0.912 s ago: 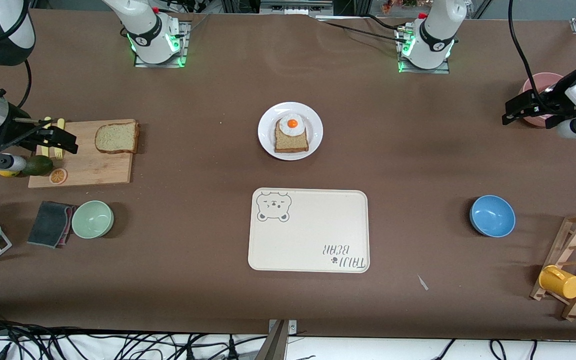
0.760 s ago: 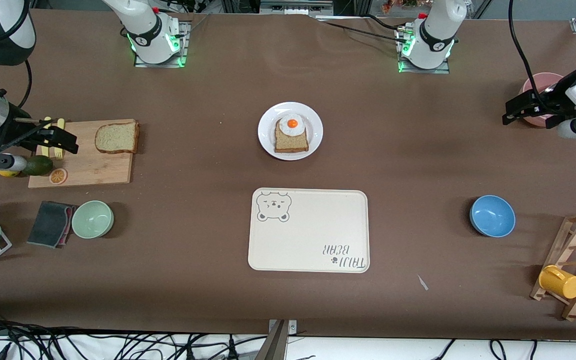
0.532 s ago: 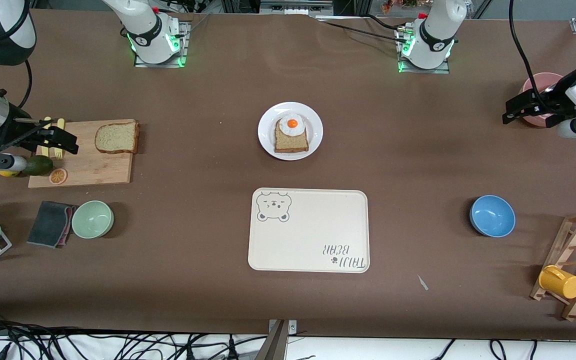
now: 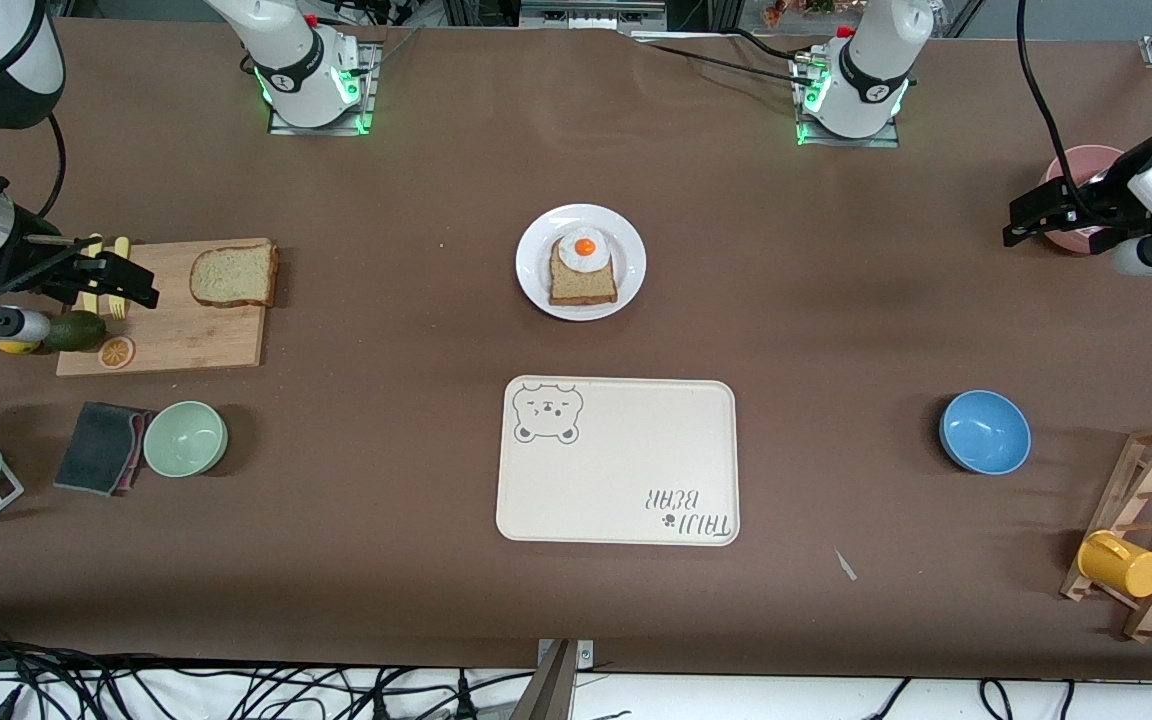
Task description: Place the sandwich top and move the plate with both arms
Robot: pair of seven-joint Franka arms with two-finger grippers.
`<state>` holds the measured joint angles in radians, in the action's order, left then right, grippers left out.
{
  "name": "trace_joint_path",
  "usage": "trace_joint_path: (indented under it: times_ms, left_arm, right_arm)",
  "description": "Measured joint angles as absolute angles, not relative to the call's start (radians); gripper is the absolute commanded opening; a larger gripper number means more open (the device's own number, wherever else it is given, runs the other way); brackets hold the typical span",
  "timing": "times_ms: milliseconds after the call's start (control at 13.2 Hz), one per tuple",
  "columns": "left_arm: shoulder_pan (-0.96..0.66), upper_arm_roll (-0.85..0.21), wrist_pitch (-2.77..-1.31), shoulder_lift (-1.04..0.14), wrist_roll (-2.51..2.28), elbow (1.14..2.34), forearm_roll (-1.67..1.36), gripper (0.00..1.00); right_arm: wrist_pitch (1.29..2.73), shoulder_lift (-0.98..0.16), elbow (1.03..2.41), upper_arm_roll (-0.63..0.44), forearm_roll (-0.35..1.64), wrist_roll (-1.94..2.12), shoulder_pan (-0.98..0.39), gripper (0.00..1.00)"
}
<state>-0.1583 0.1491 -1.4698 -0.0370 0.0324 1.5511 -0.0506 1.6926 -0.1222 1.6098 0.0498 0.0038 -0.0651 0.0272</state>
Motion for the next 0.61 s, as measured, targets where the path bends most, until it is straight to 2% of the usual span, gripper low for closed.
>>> trace_joint_path:
  times_ms: [608]
  left_arm:
    - [-0.159,0.146,-1.469,-0.037,0.021,1.551,-0.051,1.00]
  right_arm:
    - [1.693,-0.118,1.616,0.050,0.005,-0.065,0.037,1.00]
